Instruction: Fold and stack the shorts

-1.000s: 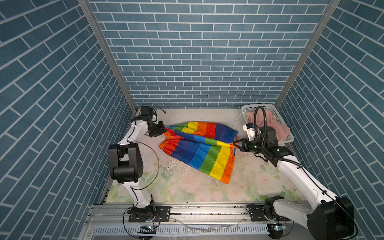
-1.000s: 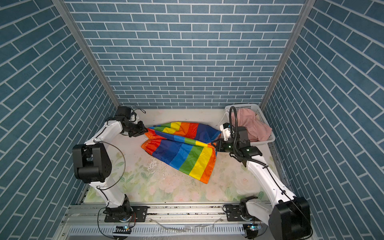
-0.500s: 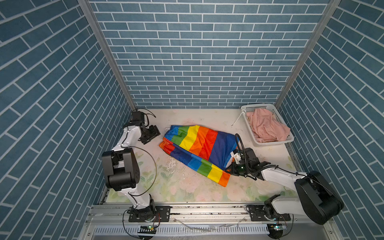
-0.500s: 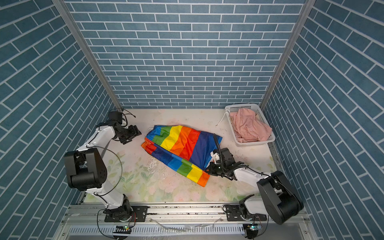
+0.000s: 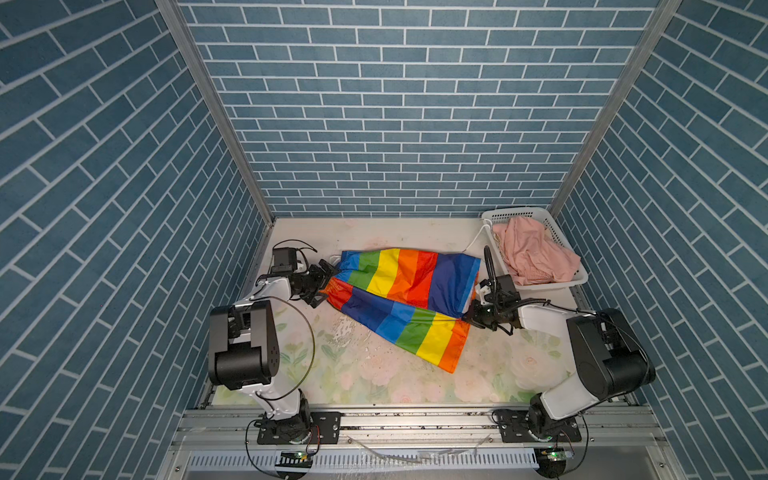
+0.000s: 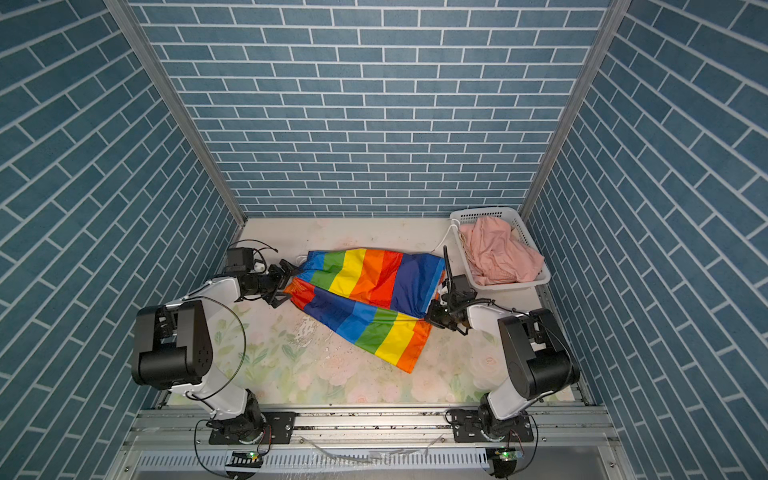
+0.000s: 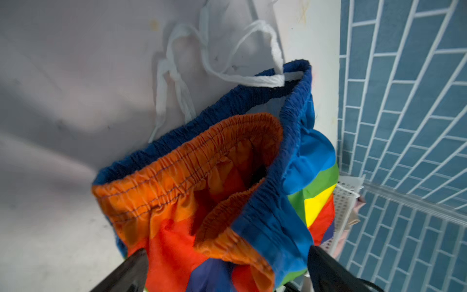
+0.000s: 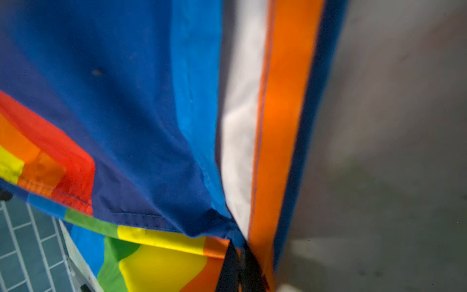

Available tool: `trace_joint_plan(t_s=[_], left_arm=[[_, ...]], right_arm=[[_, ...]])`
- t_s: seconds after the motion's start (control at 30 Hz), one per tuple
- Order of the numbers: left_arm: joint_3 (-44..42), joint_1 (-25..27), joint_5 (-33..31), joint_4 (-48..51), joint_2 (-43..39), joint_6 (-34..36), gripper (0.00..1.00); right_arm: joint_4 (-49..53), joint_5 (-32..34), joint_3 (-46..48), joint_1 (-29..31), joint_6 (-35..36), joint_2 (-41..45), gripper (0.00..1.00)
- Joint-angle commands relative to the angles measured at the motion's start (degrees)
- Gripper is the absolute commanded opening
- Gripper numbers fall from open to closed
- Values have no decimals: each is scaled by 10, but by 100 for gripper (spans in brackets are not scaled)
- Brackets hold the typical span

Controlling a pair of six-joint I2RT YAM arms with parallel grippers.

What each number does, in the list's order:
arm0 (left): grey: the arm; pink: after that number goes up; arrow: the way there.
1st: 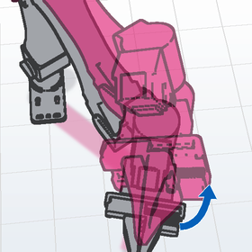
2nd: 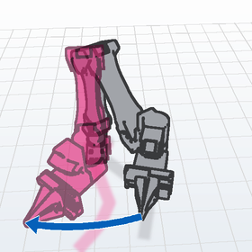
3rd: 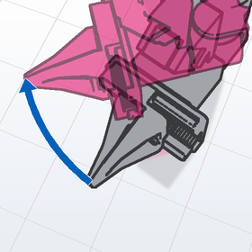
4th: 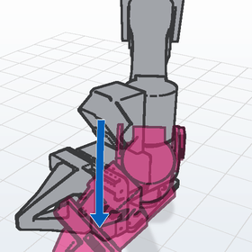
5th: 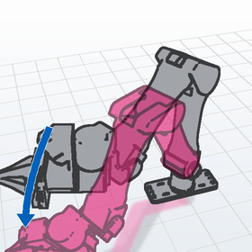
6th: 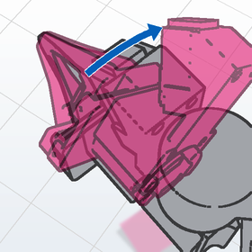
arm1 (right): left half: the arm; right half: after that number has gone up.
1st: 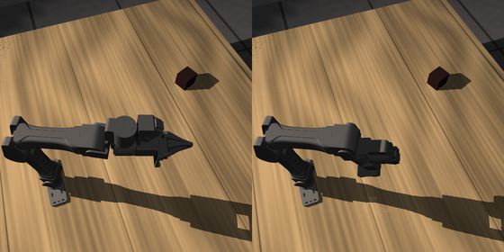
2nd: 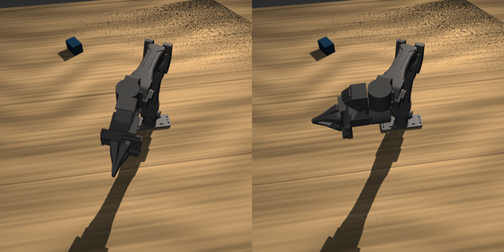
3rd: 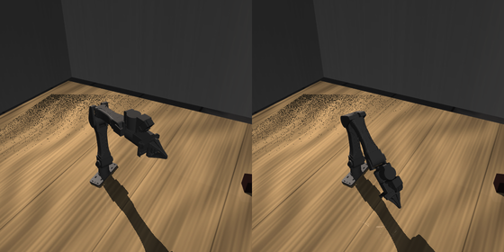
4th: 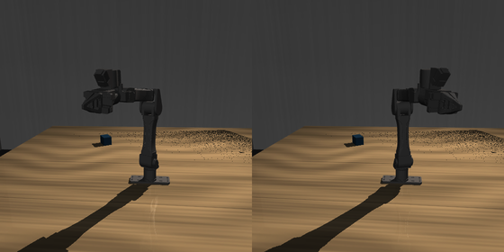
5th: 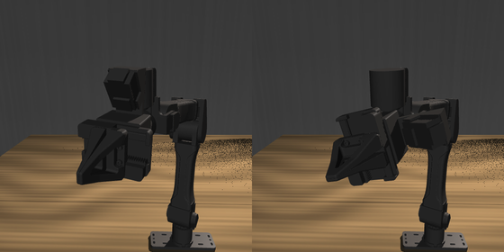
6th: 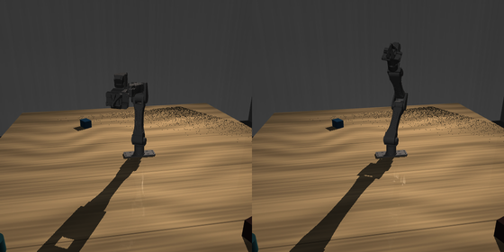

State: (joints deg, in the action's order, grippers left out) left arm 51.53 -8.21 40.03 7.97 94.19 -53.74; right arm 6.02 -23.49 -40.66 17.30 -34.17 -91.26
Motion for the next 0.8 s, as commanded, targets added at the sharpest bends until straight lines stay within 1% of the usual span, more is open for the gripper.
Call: trace_joint_plan(t_s=[0.0, 0.1, 0.2, 0.37, 0.5, 0.57, 0.63, 0.7, 0.77], left_arm=[[-50, 0, 40, -182, -20, -182, 100], [-68, 1, 30, -243, -26, -256, 100], [-70, 3, 18, -248, -42, -285, 100], [-90, 4, 5, -258, -54, -306, 98], [-114, 16, 9, -330, -41, -364, 92], [-114, 25, 8, -330, -42, -369, 92], [-113, 28, 1, -308, -46, -361, 92], [-128, 28, -6, -315, -42, -367, 92], [-126, 28, -7, -326, -31, -371, 90]], right_arm=[[75, 41, -33, -8, 43, -16, 0], [86, 45, -49, -8, 50, -20, 0], [82, 43, -49, -8, 50, -18, 0], [73, 45, -42, -8, 48, -15, 0], [73, 45, -44, -8, 51, -14, 0], [78, 47, -47, -8, 57, -14, 0], [79, 49, -48, -8, 59, -13, 0], [76, 50, -49, -8, 59, -11, 0], [73, 49, -48, -7, 57, -9, 0]])
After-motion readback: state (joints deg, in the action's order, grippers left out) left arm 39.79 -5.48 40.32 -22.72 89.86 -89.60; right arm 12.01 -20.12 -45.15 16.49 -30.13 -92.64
